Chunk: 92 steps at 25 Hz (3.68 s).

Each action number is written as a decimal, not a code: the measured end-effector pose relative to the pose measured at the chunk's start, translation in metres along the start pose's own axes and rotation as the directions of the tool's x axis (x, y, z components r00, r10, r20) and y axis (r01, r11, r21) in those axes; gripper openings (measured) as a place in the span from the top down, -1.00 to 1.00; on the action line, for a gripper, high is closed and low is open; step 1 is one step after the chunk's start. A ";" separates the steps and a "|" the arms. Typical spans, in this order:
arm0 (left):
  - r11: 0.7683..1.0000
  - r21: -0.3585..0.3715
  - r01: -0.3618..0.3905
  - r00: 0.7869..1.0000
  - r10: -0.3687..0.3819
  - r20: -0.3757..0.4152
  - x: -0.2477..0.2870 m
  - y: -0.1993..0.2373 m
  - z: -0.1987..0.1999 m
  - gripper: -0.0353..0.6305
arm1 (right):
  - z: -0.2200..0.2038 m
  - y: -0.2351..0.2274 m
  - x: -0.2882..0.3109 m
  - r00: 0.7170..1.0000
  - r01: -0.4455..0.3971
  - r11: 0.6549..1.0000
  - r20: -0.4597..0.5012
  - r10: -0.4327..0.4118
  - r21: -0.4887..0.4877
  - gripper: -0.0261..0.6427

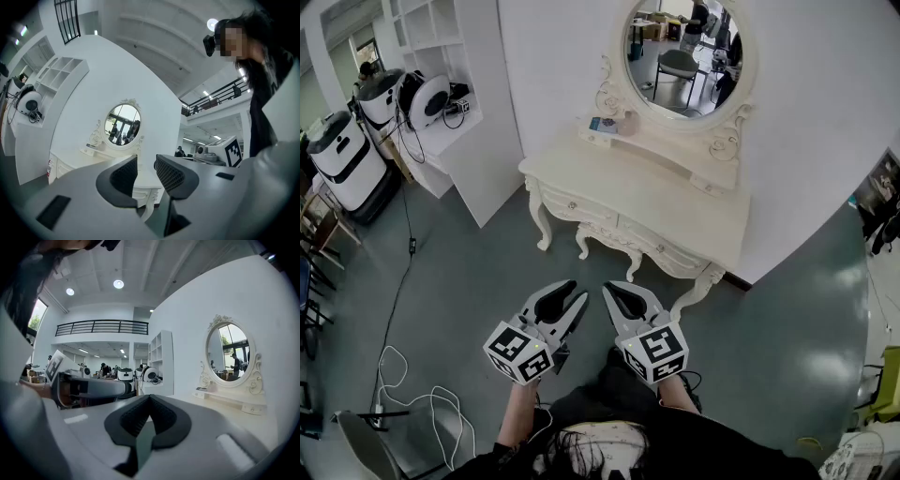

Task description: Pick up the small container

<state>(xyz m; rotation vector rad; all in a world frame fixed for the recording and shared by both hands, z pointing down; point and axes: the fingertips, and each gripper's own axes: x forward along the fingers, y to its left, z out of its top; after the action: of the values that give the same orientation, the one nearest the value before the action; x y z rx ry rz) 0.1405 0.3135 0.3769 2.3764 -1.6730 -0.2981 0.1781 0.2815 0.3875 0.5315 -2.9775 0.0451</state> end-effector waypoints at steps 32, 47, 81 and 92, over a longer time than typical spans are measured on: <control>0.995 -0.028 -0.099 0.995 0.098 -0.028 0.186 0.101 0.022 0.54 | 0.023 -0.189 0.117 0.990 -0.135 0.987 0.061 0.130 0.081 0.89; 0.998 -0.051 -0.024 0.997 0.020 -0.075 0.223 0.171 0.023 0.54 | 0.017 -0.224 0.186 0.998 -0.057 0.994 0.038 0.053 0.096 0.89; 0.958 -0.082 0.276 0.942 -0.287 -0.172 0.264 0.375 0.074 0.54 | 0.035 -0.264 0.378 0.962 0.274 0.957 -0.043 -0.271 0.100 0.89; 0.938 -0.141 0.317 0.922 -0.340 -0.187 0.279 0.367 0.059 0.54 | 0.023 -0.281 0.365 0.941 0.333 0.937 -0.096 -0.323 0.107 0.89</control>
<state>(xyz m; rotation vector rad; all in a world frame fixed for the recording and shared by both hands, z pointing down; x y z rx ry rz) -0.1132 -0.0734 0.4170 2.5004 -1.1337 -0.1792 -0.0669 -0.1086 0.4111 1.0111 -2.7822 0.2132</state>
